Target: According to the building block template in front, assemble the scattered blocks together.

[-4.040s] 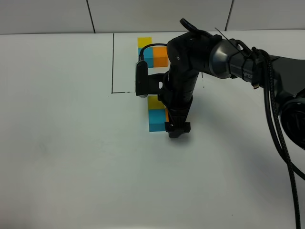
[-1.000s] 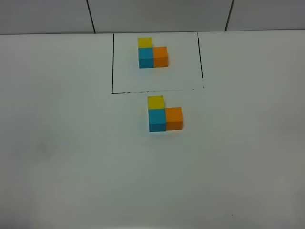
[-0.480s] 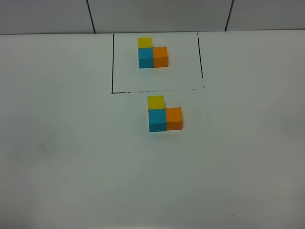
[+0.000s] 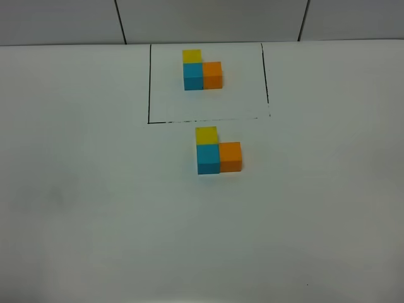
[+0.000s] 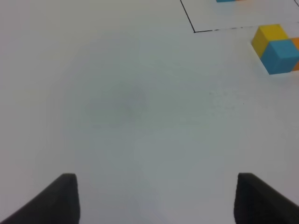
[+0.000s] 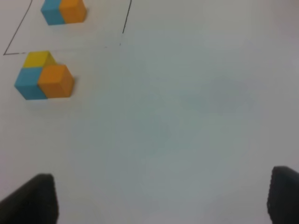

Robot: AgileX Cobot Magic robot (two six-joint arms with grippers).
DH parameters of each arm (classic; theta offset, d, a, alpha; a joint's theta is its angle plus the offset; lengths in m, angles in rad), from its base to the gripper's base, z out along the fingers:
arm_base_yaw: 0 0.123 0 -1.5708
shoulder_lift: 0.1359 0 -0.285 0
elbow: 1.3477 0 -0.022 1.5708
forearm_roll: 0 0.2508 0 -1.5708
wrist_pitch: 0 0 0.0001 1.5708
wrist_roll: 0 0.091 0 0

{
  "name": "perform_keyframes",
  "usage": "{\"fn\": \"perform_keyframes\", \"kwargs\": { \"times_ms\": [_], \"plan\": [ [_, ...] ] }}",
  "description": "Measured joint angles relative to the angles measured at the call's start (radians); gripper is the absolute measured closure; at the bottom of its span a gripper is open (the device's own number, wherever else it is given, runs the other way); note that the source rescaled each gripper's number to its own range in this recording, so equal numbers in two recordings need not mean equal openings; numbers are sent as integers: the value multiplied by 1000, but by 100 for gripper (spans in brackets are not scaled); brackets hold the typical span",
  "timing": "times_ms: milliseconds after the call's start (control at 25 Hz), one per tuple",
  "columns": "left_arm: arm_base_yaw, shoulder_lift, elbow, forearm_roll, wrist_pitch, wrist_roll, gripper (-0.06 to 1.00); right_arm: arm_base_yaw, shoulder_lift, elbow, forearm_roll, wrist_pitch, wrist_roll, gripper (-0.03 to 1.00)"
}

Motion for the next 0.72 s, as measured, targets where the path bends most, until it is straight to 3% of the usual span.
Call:
{"fn": "perform_keyframes", "kwargs": {
  "times_ms": [720],
  "plan": [
    [0, 0, 0, 0, 0, 0, 46, -38, -1, 0, 0, 0, 1, 20]
  ]
}}
